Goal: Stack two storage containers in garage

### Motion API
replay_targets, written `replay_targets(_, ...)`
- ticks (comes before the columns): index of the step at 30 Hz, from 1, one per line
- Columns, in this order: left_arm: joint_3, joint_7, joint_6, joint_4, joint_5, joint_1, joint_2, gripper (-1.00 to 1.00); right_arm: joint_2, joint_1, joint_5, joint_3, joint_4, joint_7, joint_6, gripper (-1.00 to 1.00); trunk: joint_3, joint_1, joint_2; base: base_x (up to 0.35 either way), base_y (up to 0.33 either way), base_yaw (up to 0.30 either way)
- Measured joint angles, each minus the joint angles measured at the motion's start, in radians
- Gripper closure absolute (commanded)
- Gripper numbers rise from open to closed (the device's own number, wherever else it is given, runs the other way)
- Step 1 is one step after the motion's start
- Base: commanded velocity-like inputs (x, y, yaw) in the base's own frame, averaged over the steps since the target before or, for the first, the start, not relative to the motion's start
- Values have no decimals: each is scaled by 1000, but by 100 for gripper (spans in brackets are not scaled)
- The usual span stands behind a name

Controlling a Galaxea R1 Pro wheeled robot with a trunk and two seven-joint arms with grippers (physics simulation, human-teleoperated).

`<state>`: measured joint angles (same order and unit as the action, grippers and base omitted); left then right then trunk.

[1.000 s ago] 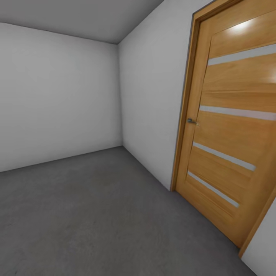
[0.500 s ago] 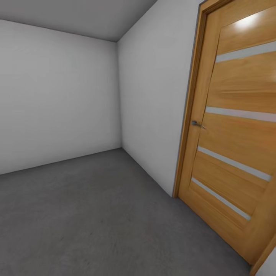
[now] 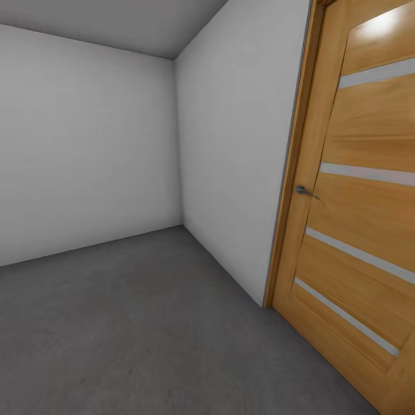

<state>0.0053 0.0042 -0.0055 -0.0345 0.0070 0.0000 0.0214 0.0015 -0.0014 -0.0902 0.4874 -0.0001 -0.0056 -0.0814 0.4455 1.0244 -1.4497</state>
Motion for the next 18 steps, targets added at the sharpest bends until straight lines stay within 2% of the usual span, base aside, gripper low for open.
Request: replay_targets(18, 0, 0, 0, 0, 0, 0, 0, -100, 0, 0, 0, 0, 0, 0, 0, -100, 0, 0, 0, 323, 0, 0)
